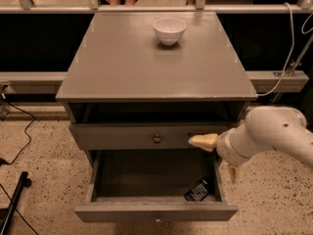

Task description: Pick rxbar blueberry from middle drawer and place on counter

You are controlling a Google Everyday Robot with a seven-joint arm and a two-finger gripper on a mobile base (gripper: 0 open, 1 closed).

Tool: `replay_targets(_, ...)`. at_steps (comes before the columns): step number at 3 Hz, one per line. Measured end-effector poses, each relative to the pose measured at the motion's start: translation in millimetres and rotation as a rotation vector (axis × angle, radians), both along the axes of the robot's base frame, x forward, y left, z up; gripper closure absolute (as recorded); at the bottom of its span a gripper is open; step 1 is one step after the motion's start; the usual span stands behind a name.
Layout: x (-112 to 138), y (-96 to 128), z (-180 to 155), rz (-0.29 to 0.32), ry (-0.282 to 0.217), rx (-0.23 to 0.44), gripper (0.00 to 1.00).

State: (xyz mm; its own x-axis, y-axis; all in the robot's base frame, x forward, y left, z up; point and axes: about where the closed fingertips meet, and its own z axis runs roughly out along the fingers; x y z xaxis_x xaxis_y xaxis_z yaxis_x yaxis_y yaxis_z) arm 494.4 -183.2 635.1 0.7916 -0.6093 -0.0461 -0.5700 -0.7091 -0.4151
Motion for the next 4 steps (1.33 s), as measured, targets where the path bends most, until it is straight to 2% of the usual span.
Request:
replay_targets(1, 8, -18, -35, 0.117, -0.003, -0.222, 0.0)
replay_targets(2, 19, -56, -63, 0.195, 0.01, -0.357, 0.0)
replay_targets(3, 30, -83, -95, 0.24, 0.036, -0.421, 0.0)
replay_targets(4, 30, -82, -97, 0.237, 0.035, -0.415, 0.0)
